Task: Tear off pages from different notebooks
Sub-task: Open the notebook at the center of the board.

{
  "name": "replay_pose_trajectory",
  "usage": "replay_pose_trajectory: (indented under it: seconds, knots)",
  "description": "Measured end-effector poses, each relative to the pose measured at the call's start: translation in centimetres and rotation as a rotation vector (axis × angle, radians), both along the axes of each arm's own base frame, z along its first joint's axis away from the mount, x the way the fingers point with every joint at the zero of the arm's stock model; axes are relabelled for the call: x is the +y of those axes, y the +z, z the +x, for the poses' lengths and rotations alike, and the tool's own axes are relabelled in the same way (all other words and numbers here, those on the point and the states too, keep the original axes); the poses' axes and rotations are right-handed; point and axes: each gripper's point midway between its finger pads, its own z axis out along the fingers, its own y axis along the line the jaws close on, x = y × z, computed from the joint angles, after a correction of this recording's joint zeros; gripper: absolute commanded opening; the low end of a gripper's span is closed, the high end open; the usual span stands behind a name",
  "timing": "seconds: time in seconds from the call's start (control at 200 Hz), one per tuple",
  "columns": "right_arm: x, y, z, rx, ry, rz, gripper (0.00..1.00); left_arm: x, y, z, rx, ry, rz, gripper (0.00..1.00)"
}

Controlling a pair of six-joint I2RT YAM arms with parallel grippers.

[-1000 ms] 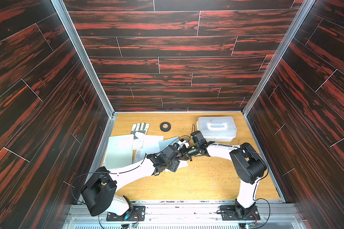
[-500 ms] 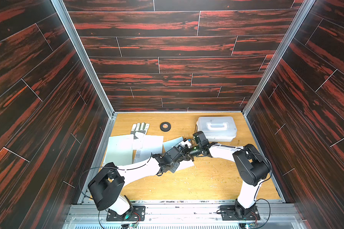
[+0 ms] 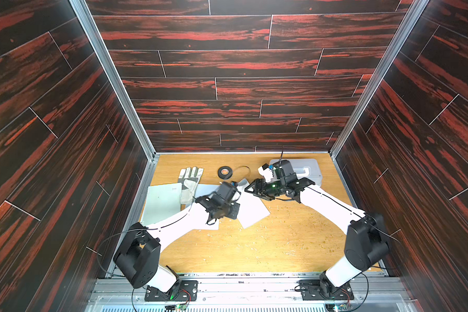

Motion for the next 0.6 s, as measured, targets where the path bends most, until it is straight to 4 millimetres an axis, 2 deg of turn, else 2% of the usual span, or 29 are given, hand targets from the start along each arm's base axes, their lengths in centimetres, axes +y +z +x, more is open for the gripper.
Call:
replay_pose_trajectory:
  seconds: [0.11, 0.381, 0.466, 0.601]
  knots:
    - [-0.9, -1.8, 0.2, 0.029, -0.022, -0.062, 0.67, 0.5, 1.8, 0.9, 0.043, 0.059, -0.131, 0.00]
    - [-3.2, -10.4, -1.1, 0.201, -0.049, -0.262, 0.67, -1.4, 8.0, 1.8, 0.131, 0.084, -0.395, 0.00]
    - [-4.0, -11.9, -1.5, 0.232, -0.064, -0.311, 0.67, -1.5, 8.7, 1.8, 0.169, 0.096, -0.443, 0.00]
    - [-4.7, -12.5, -1.3, 0.236, -0.083, -0.343, 0.66, -0.9, 8.4, 1.5, 0.241, 0.136, -0.463, 0.00]
